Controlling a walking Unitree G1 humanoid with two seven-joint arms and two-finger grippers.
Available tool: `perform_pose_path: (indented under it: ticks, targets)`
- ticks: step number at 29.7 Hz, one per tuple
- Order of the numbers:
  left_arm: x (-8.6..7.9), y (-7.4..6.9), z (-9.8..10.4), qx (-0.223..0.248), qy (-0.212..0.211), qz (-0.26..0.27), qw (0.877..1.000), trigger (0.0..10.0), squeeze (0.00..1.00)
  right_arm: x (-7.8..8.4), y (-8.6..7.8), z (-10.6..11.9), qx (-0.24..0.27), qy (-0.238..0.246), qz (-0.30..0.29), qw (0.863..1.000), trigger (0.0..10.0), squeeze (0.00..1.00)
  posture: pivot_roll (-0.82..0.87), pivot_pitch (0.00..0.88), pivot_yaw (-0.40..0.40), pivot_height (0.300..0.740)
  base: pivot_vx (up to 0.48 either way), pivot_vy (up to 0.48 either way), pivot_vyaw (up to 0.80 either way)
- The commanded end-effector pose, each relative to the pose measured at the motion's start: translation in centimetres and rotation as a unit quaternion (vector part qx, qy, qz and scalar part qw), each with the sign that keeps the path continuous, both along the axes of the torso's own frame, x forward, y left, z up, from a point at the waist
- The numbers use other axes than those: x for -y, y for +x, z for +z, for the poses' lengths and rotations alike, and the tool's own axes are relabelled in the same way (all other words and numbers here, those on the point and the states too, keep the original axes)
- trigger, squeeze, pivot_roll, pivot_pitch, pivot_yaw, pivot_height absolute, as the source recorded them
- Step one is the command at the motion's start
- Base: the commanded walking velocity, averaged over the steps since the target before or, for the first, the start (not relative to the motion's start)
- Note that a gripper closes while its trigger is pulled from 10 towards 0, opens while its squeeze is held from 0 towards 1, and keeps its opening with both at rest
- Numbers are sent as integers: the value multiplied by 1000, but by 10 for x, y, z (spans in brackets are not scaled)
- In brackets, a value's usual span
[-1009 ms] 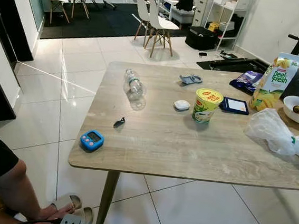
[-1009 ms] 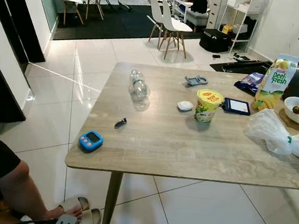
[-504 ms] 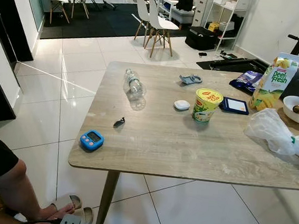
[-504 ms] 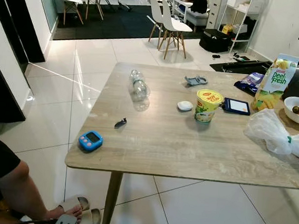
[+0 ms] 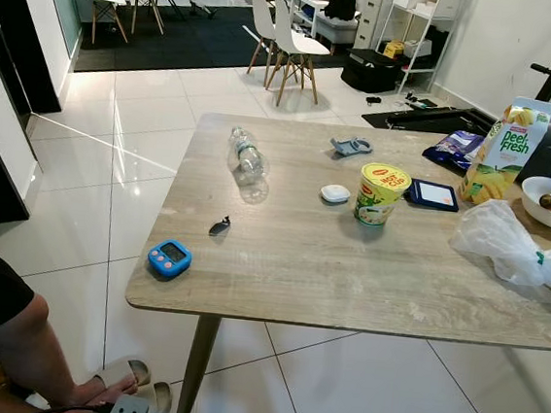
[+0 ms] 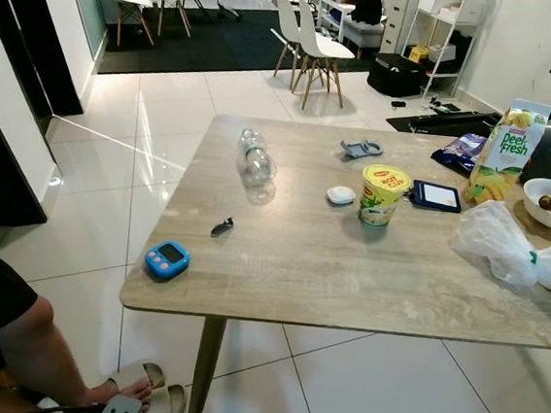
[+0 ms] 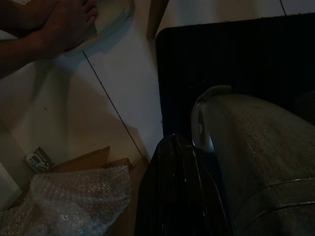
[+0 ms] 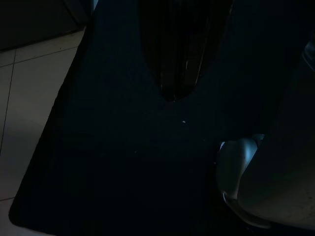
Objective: Restocking fridge
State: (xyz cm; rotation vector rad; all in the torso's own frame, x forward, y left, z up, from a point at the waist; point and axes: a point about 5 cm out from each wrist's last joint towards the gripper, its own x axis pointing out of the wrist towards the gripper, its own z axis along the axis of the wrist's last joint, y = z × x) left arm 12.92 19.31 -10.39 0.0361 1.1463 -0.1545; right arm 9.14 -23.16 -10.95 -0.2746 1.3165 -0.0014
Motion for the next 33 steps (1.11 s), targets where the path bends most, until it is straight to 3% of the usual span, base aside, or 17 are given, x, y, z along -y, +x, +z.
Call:
perform_pose_path:
  ticks: [1,4,5,6,7,13,21,33]
  targets:
    - [4,-12,-5,-24,-3,-4,1000,10000,0,-3,-1,-1,-2,4,-1,1000,10000,0,67,0,0,740,0,0,0]
    - [4,-13,-5,-25,-2,-4,1000,10000,0,-3,-1,-1,2,6,-8,1000,10000,0,66,0,2,740,0,0,0]
    - [3,-13,-5,-25,-2,-4,1000,10000,0,-2,0,-1,3,4,-10,1000,10000,365,66,0,2,740,0,0,0]
    - [3,-13,-5,-25,-1,-5,1000,10000,0,-2,0,-1,4,2,-10,1000,10000,831,66,0,2,740,0,0,0]
    - [3,-13,-5,-24,1,-7,1000,10000,0,-2,0,0,4,2,-11,1000,10000,1000,66,0,3,740,0,0,0]
    - [1,-13,-5,-22,24,-18,999,10000,0,-1,0,0,3,1,-10,1000,10000,1000,69,0,7,740,0,0,0]
    - [0,-16,-5,-26,23,-14,999,10000,0,-1,2,0,10,0,-18,1000,10000,1000,61,0,8,740,0,0,0]
    - [1,-6,-3,-9,23,7,1000,10000,0,12,9,5,21,-19,-22,999,10000,1000,67,0,-3,740,0,0,0]
